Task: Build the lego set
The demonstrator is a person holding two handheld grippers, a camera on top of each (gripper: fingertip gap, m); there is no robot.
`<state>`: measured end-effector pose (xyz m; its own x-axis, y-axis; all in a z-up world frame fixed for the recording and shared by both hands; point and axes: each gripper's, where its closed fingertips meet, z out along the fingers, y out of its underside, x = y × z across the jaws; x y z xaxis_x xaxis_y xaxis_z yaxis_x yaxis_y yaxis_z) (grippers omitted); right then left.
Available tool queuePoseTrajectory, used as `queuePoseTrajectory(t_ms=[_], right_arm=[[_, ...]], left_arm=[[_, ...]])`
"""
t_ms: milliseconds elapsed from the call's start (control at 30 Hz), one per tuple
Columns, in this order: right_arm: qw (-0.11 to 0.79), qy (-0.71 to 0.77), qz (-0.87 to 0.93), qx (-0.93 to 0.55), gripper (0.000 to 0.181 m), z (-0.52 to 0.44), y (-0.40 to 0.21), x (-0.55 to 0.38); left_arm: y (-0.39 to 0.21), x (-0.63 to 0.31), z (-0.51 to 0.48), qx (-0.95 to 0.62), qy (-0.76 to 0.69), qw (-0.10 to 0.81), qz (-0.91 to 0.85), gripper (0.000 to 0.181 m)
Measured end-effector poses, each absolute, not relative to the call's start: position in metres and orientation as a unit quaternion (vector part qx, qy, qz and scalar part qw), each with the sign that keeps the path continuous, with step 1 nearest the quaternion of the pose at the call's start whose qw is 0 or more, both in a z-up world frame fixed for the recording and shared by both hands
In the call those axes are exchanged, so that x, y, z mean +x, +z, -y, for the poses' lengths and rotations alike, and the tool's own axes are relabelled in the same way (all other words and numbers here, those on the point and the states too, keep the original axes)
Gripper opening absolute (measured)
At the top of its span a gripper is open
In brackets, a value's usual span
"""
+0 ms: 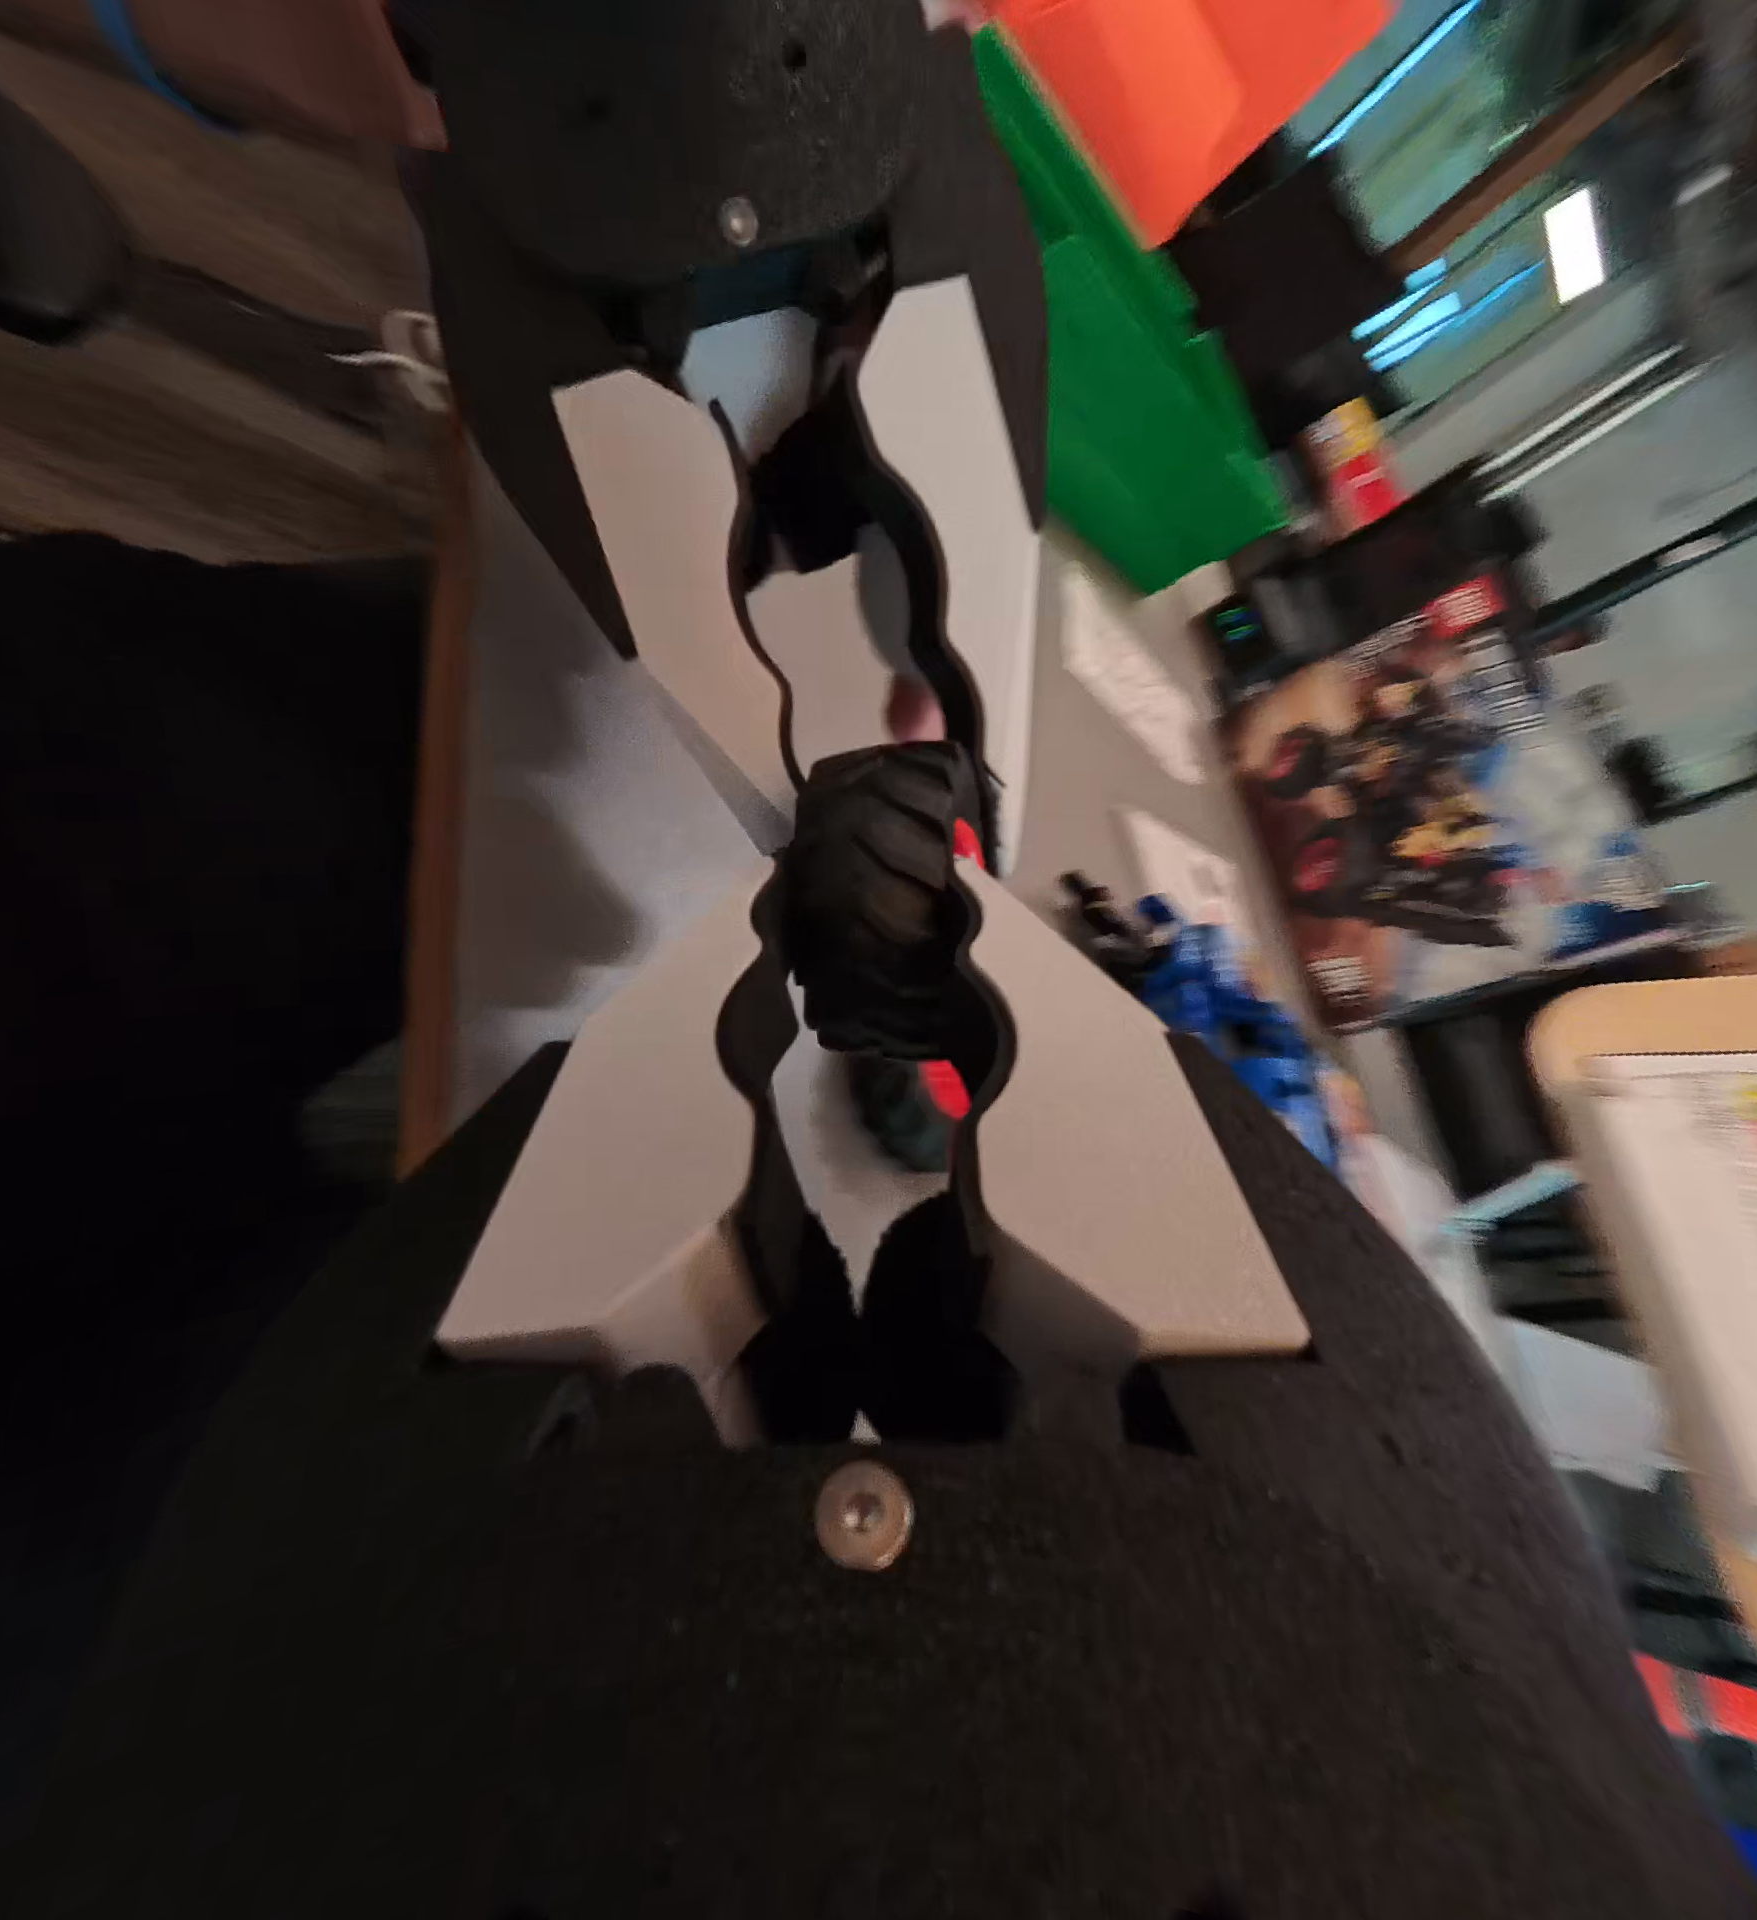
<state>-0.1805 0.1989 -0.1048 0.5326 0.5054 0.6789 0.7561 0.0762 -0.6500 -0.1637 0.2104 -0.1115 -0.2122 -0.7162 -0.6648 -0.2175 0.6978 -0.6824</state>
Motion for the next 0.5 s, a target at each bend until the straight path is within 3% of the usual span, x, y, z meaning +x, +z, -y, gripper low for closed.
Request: queuePoseTrajectory(t_ms=[67,133,200,267,433,500], right_arm=[[0.597,-0.193,0.471,-0.62,0.024,-0.203,-0.082,-0.171],[0.59,-0.269,0.484,-0.588,0.025,-0.203,-0.077,-0.163],[0.604,-0.3,0.504,-0.54,0.025,-0.197,-0.074,-0.171],[0.6,-0.352,0.51,-0.505,0.024,-0.195,-0.068,-0.172],[0.582,-0.408,0.518,-0.475,0.025,-0.198,-0.071,-0.168],[0.574,-0.417,0.524,-0.472,0.026,-0.199,-0.076,-0.168]], left_arm=[[-0.1,-0.166,-0.217,-0.394,-0.335,0.502,-0.693,0.017],[-0.1,-0.171,-0.221,-0.47,-0.437,0.403,-0.653,0.034],[-0.086,-0.172,-0.218,-0.513,-0.572,0.291,-0.57,0.035],[-0.081,-0.174,-0.207,-0.515,-0.654,0.176,-0.525,0.02],[-0.075,-0.173,-0.21,-0.529,-0.696,0.096,-0.477,0.023],[-0.068,-0.171,-0.212,-0.529,-0.716,0.07,-0.449,0.056]])
